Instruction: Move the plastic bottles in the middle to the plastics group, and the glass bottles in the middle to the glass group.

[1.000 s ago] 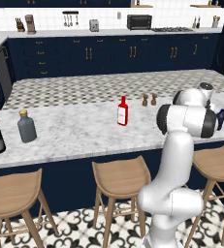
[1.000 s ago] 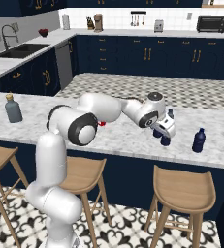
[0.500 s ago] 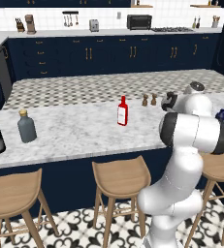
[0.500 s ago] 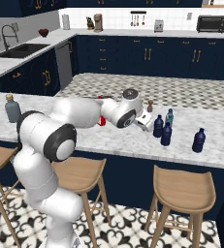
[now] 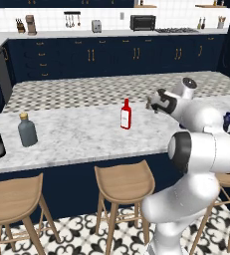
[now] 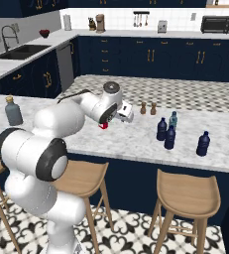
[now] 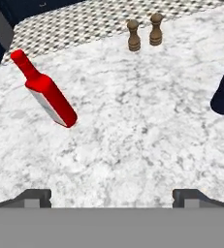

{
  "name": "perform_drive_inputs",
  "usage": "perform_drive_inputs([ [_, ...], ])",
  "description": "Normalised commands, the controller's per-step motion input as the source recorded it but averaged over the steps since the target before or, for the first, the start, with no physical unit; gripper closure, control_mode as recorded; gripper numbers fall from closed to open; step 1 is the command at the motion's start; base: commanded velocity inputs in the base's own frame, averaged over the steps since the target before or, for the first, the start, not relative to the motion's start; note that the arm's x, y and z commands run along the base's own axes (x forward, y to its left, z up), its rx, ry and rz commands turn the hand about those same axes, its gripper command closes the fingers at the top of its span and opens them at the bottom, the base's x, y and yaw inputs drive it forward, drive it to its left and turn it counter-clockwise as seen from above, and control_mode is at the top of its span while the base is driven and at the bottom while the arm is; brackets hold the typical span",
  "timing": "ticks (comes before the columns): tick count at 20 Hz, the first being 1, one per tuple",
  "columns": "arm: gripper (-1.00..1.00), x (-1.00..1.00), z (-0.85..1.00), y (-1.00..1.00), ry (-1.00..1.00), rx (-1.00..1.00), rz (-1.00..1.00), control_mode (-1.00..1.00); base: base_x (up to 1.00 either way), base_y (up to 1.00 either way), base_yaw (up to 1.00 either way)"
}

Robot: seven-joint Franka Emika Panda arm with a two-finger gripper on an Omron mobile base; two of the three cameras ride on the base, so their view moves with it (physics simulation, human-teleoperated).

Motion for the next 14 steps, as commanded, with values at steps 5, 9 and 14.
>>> perform_drive_inputs([
  [5, -1.0, 0.34, 0.0, 0.98, 0.0, -0.09, 0.45, -1.0, 0.0, 0.0, 0.0],
  [9, -1.0, 0.44, 0.0, 0.82, 0.02, -0.17, 0.37, -1.0, 0.0, 0.0, 0.0],
  [14, -1.0, 0.33, 0.0, 0.29, 0.01, -0.19, 0.12, -1.0, 0.0, 0.0, 0.0],
])
